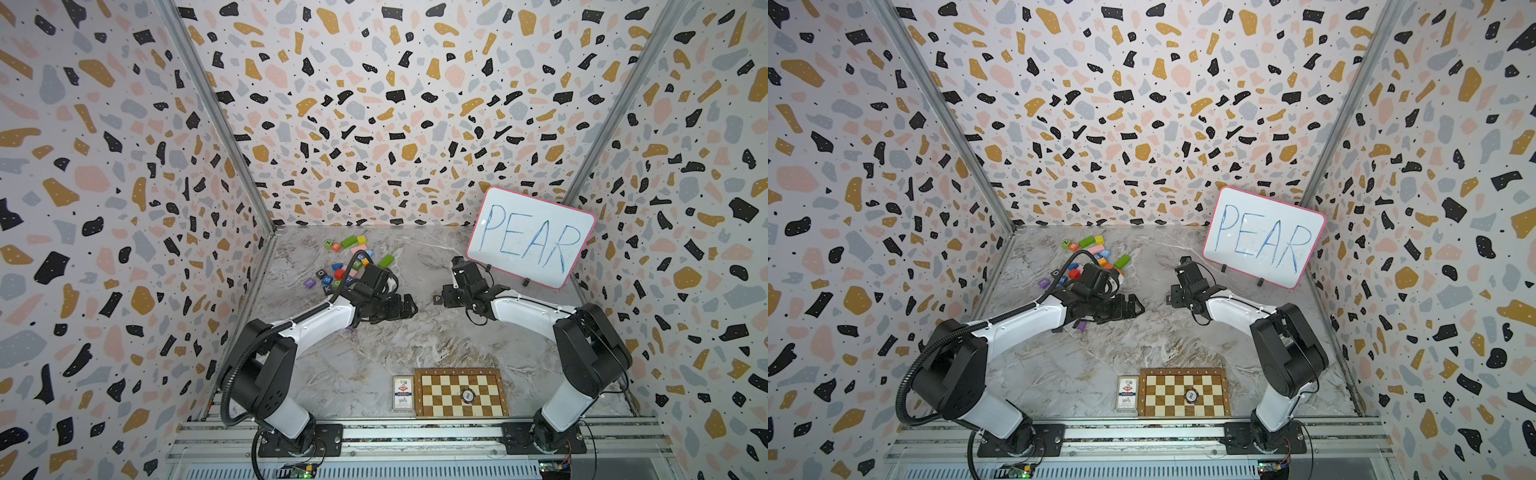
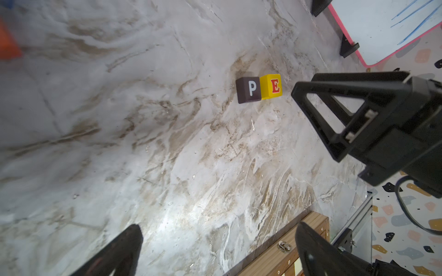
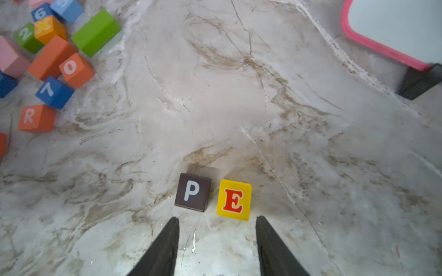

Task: Spell the uppercase word “pear” with letter blocks
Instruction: Pick up the letter block from the center of the board.

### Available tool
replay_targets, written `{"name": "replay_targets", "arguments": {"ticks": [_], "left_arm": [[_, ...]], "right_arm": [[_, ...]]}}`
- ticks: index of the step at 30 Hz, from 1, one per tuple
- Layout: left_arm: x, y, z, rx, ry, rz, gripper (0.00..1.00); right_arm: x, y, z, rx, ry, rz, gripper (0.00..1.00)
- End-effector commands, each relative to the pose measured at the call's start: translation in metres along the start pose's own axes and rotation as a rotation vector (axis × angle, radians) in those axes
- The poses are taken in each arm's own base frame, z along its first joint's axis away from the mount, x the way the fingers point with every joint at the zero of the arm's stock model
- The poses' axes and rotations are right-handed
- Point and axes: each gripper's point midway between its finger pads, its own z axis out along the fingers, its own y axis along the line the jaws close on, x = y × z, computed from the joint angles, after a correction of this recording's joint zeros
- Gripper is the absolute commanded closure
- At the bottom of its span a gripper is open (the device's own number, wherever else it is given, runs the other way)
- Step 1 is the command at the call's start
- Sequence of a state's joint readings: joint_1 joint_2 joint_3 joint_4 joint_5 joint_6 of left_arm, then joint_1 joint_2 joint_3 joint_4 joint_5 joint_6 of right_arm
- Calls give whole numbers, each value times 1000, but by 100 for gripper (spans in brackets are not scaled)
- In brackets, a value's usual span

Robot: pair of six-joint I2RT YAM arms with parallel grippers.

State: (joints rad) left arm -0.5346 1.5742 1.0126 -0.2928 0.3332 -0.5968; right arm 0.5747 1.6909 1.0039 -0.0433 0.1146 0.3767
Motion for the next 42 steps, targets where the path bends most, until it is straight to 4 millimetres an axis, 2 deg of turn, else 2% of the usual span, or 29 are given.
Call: {"name": "replay_targets", "arguments": {"ticks": [1, 7, 10, 15, 16, 27, 36, 42], "left_arm": [[-18, 8, -21, -61, -50, 8, 1], [-31, 31, -40, -187, -79, -33, 3], [-35, 44, -45, -248, -79, -58, 5], [-42, 62, -51, -300, -84, -101, 6], [-44, 67, -52, -311, -86, -111, 7], [-60, 104, -48, -400, -72, -211, 13], [-67, 134, -47, -449, -61, -271, 20], [-74, 146, -44, -487, -53, -293, 23]], "right_arm": [[-13, 21, -15, -51, -90, -142, 38], [-15, 47, -20, -123, -137, -230, 17], [-12, 53, -19, -148, -134, -246, 9], [-16, 55, -24, -160, -148, -251, 5], [-17, 56, -25, -166, -149, -256, 0], [-26, 74, -20, -239, -130, -303, 1], [-21, 78, -15, -269, -109, -294, 0], [-19, 80, -15, -289, -101, -287, 0]]}}
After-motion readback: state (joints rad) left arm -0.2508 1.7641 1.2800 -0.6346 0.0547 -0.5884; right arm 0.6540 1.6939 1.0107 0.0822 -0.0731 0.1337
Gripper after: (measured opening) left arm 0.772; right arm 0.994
